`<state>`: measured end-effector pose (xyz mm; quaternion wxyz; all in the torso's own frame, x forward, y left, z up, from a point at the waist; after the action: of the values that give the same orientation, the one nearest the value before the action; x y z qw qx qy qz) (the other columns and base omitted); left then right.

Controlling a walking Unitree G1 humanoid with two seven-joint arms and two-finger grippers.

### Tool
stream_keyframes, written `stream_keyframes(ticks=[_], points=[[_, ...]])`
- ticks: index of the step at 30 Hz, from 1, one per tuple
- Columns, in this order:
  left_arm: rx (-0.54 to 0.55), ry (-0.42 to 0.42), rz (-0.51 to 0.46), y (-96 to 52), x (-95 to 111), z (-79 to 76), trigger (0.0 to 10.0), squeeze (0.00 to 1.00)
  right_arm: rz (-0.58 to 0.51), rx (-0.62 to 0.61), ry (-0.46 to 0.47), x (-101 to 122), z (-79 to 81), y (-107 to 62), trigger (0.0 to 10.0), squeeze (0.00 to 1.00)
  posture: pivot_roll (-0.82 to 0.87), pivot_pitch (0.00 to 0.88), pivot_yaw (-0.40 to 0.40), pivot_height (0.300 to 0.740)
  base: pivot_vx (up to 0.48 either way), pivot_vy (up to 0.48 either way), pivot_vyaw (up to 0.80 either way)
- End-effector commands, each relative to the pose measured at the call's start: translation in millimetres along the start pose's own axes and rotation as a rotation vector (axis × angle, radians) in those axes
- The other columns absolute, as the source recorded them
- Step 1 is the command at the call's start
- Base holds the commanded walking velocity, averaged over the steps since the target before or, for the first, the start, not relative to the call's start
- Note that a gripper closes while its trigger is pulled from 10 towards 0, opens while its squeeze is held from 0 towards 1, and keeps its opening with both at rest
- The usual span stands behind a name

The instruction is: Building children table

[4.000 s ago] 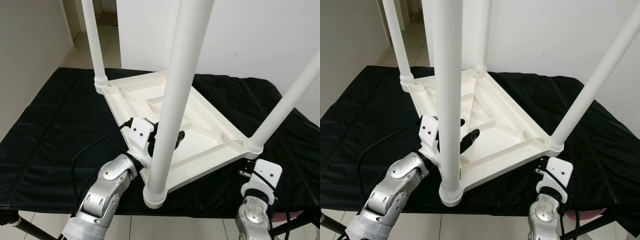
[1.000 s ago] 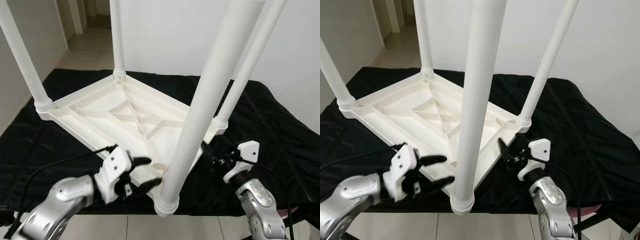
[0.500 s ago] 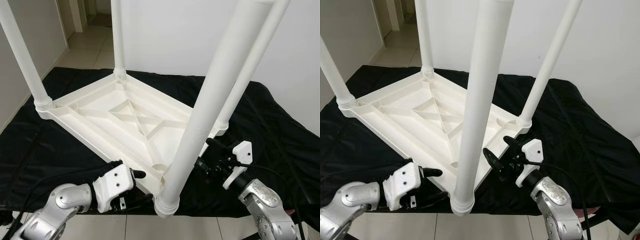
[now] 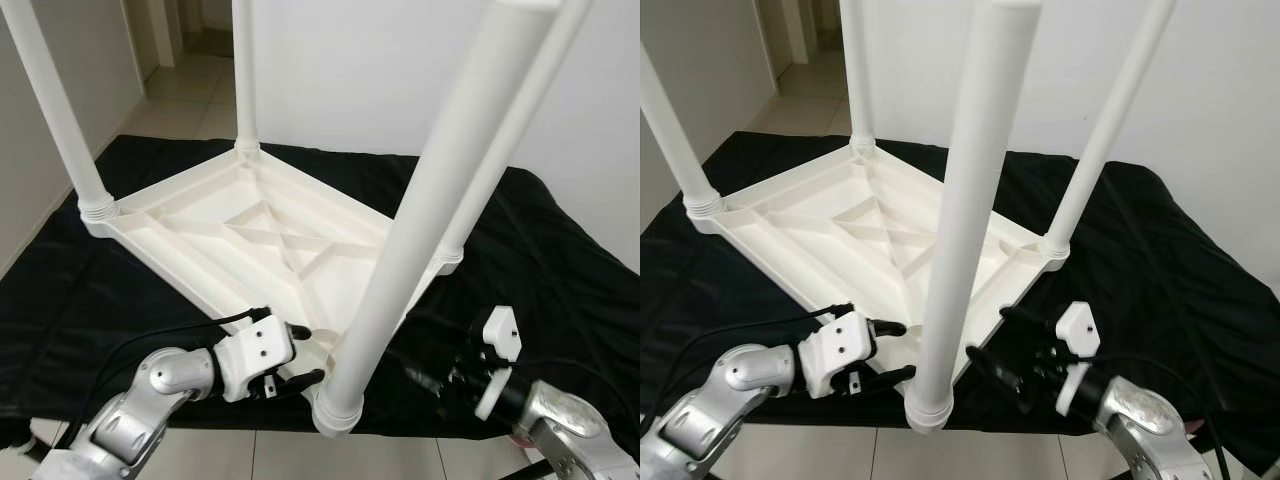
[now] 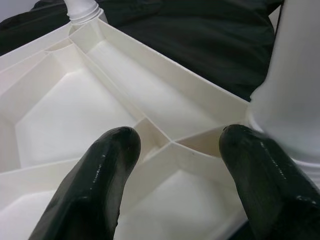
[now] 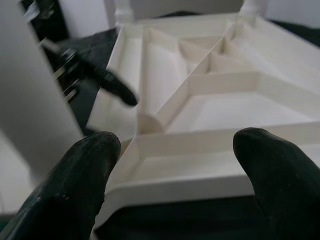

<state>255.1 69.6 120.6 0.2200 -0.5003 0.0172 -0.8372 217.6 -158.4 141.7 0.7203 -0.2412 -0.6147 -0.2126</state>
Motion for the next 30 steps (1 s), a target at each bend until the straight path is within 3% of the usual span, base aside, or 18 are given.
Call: stream_keyframes(ticks=[1, 2, 3, 10, 11, 16, 22, 25, 30], points=[[0.064, 0.020, 0.010, 4.6, -1.2, 4.2, 10.0, 0.00, 0.027, 0.040, 0.002, -1.2, 5.3, -4.2, 10.0, 0.00, -0.09, 0.000, -0.028, 0.740, 0.000, 0.000, 0.00], [0.064, 0.020, 0.010, 4.6, -1.2, 4.2, 10.0, 0.00, 0.027, 0.040, 0.002, -1.2, 5.3, -4.2, 10.0, 0.00, -0.09, 0.000, -0.028, 0.740, 0.000, 0.000, 0.00], [0.060, 0.024, -0.023, 15.9, 4.6, 5.3, 10.0, 0.00, 0.092, 0.091, -0.001, -7.4, 12.2, -15.0, 10.0, 0.00, -0.10, 0.000, -0.015, 0.740, 0.000, 0.000, 0.00], [0.065, 0.029, -0.046, 25.1, 9.5, 8.0, 10.0, 0.00, 0.126, 0.149, -0.001, -9.0, 19.0, -16.9, 10.0, 0.00, -0.11, 0.000, -0.012, 0.740, 0.000, 0.000, 0.00], [0.081, 0.038, -0.061, 31.4, 13.5, 11.7, 10.0, 0.00, 0.125, 0.212, 0.000, -7.8, 27.2, -8.7, 10.0, 0.00, -0.11, 0.000, -0.013, 0.740, 0.000, 0.000, 0.00], [0.089, 0.047, -0.066, 34.0, 13.9, 13.7, 10.0, 0.00, 0.120, 0.260, -0.001, -7.4, 32.6, 0.5, 10.0, 0.00, -0.10, 0.000, -0.017, 0.740, 0.000, 0.000, 0.00], [0.128, 0.044, -0.062, 25.3, 12.9, 19.7, 10.0, 0.00, 0.106, 0.332, -0.014, -7.8, 38.1, 17.1, 10.0, 0.00, -0.08, 0.000, -0.025, 0.740, 0.000, 0.000, 0.00], [0.220, 0.008, -0.091, 10.0, 22.2, 33.5, 10.0, 0.00, 0.088, 0.358, -0.031, -9.7, 38.6, 31.4, 10.0, 0.00, -0.04, 0.000, -0.038, 0.740, 0.000, 0.000, 0.00], [0.241, 0.010, -0.099, 4.7, 26.4, 36.9, 10.0, 0.00, 0.078, 0.370, -0.027, -9.7, 39.3, 37.2, 10.0, 0.00, -0.04, 0.000, -0.044, 0.740, 0.000, 0.000, 0.00]])
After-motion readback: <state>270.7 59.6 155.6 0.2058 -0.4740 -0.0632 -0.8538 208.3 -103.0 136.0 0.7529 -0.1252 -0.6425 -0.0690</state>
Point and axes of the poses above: a point about 5 cm out from each wrist's last joint towards the gripper, its own y axis pointing out of the wrist towards the gripper, its own x axis along the axis of the wrist's last joint, z = x × y, the point moved 3 cm from there along y, pointing out of the wrist towards the gripper, and after that the axes turned 9 degrees about y, right-handed, at the moved point
